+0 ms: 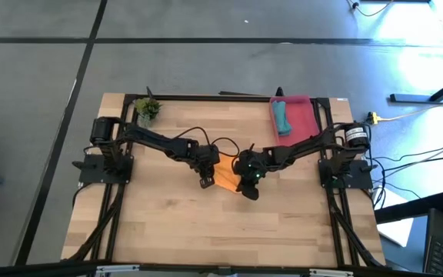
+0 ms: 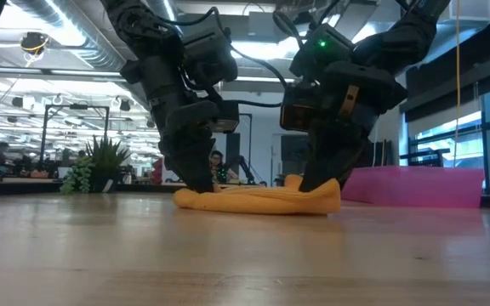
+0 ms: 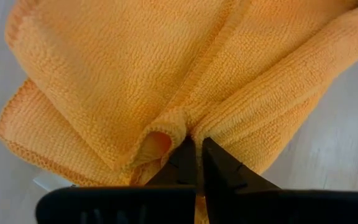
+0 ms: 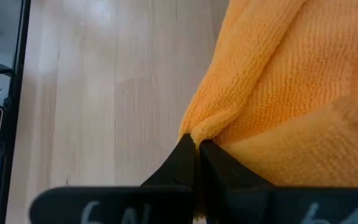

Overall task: Roll microfiber towels into tight, uniform cylinder then place into a basket
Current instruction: Roll the yellow microfiber cloth on the table

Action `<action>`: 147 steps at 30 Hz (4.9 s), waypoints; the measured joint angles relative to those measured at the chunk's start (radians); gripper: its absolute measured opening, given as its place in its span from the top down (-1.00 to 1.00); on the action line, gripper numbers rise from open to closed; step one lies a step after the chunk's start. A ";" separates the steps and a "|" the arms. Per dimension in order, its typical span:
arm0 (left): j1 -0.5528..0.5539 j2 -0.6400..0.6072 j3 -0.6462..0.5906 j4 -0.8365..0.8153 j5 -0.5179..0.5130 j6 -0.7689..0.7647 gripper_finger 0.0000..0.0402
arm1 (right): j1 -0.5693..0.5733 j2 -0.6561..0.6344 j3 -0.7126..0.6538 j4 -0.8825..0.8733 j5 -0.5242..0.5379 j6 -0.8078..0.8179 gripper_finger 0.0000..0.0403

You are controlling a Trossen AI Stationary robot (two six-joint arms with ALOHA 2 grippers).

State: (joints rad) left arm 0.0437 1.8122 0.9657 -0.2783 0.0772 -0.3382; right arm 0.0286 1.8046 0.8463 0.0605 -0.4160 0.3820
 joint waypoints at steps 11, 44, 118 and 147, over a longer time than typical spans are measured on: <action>0.000 0.000 -0.001 -0.001 0.005 0.000 1.00 | -0.032 -0.032 0.000 -0.045 -0.016 -0.062 0.96; -0.001 0.001 -0.002 -0.006 0.004 0.001 1.00 | -0.122 -0.120 0.002 -0.159 0.231 -0.096 0.96; -0.191 -0.001 0.000 -0.040 -0.115 -0.072 1.00 | 0.016 -0.053 0.002 -0.160 0.196 -0.072 0.78; -0.190 -0.001 -0.001 -0.047 -0.116 -0.071 1.00 | -0.010 -0.149 0.143 -0.396 0.359 -0.179 0.36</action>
State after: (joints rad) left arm -0.1467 1.8111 0.9646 -0.3256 -0.0387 -0.4095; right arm 0.0190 1.6556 0.9890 -0.3356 -0.0573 0.2031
